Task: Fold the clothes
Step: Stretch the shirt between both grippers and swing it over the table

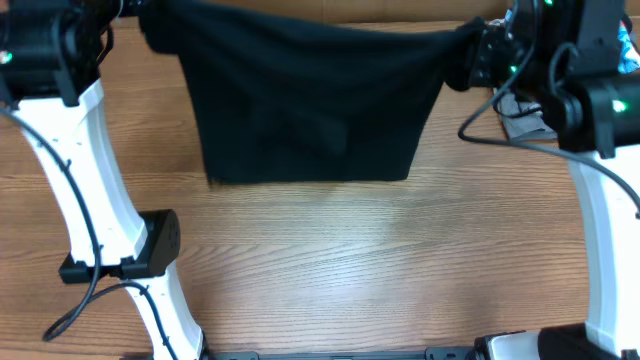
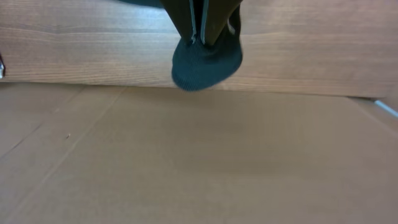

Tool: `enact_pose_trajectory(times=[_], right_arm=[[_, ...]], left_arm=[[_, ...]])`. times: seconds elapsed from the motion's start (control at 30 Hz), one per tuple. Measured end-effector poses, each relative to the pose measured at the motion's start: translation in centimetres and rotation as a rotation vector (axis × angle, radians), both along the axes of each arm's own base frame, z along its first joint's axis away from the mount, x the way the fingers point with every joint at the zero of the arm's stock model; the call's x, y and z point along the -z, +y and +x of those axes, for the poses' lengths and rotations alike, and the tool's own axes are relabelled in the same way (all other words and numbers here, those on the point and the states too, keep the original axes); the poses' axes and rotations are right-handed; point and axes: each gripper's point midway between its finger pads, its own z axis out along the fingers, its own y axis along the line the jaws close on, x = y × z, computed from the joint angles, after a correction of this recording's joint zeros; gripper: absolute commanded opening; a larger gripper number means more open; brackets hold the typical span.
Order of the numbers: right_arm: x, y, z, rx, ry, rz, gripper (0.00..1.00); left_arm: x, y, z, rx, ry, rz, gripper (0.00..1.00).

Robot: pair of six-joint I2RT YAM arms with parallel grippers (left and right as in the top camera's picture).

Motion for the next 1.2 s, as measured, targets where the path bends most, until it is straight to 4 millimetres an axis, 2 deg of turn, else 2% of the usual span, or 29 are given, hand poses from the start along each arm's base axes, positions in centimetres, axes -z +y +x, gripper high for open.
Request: enact_pose_trajectory(times=[0.1,0.23,0.57,0.67,0.83,0.97,1.1,1.2], right_arm=[[0.4,0.1,0.6,-0.002,0.002,-0.005,0.04],[0.3,-0.1,-0.4,-0.005,0.017,-0.011,0.04],[2.5,0.0,-6.9,-0.052,0.225,-0.002,0.04],[2.5,0.3,-8.4,-0.073,0.255,0.016,0.04],[0.0,0.5,-10.1,-0.091,0.173,0.039,0.04],[-3.3,0.2,-11.1,-0.091,0.033,0.048,0.04],[-5.7,-0.1,-11.0,-0.082,-0.074,0.044,0.04],[-6.0,0.0,-9.9,-0.081,-0.097,0.037,0.04]], left_arm=[[0.9,-0.2,1.0,0.013,0.013,-0.008,0.04],[1.0,-0.3,0.6,0.019,0.022,-0.011,0.04],[5.4,-0.7,-3.0,0.027,0.254,-0.031,0.04],[6.2,-1.0,-3.9,0.039,0.301,-0.043,0.04],[5.0,-1.9,-4.1,0.082,0.262,-0.070,0.04],[2.0,-2.3,-4.5,0.103,0.159,-0.071,0.04],[-0.3,-2.5,-5.2,0.113,0.081,-0.069,0.04],[-1.0,-2.5,-5.0,0.117,0.052,-0.067,0.04]])
